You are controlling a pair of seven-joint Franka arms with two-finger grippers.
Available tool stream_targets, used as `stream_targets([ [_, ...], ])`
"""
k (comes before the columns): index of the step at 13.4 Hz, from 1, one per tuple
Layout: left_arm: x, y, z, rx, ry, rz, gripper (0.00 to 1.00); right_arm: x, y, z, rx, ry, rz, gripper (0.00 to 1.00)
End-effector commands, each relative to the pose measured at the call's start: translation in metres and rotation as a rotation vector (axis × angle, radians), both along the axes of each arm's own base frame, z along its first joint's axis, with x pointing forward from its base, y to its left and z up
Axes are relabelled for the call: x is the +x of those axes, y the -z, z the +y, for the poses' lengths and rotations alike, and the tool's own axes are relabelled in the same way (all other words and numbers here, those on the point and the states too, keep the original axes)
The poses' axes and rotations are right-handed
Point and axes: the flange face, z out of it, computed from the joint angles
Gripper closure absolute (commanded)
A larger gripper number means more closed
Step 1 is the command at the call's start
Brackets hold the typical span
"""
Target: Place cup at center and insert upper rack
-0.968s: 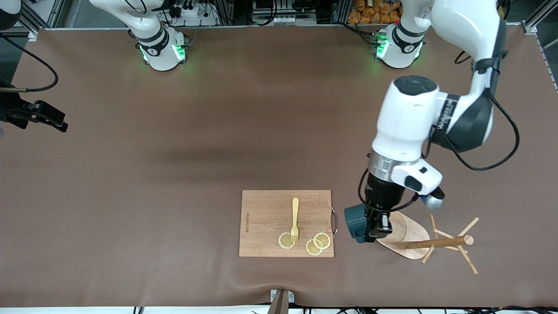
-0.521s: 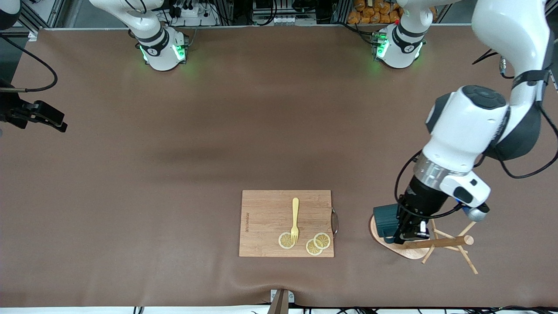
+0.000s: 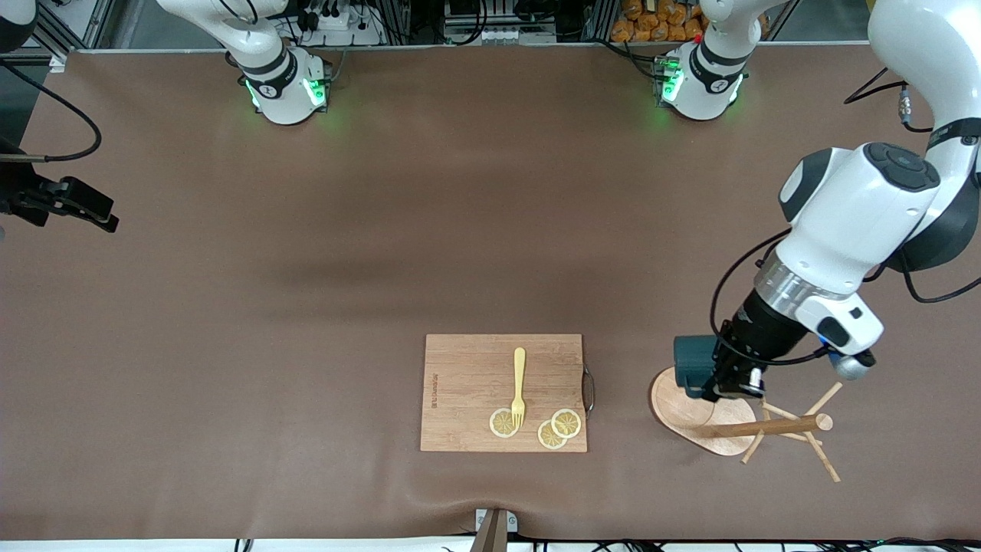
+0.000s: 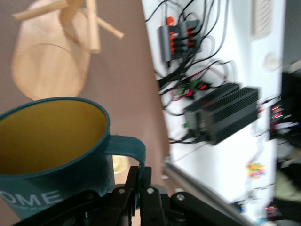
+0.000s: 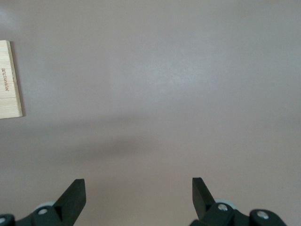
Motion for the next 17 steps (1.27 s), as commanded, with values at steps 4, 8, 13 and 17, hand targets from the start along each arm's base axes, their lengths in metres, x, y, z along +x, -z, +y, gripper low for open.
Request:
stream_targets([
  [4,-0.006,-0.005,0.005,0.008,0.169,0.062,1.0,-0.001,-0.005,0.0,0.006,0.009,0.004,0.0],
  [8,-0.002,-0.002,0.008,-0.011,0.32,0.088,1.0,-0.001,-0.005,0.0,0.005,0.011,0.004,0.0],
  [13,-0.003,0.005,0.027,0.045,0.485,0.149,1.0,-0.001,-0.005,0.0,0.005,0.011,0.004,0.0],
  [17,0.014,-0.003,0.05,-0.143,0.404,0.11,1.0,-0.001,-0.005,-0.001,0.005,0.012,0.004,0.0],
])
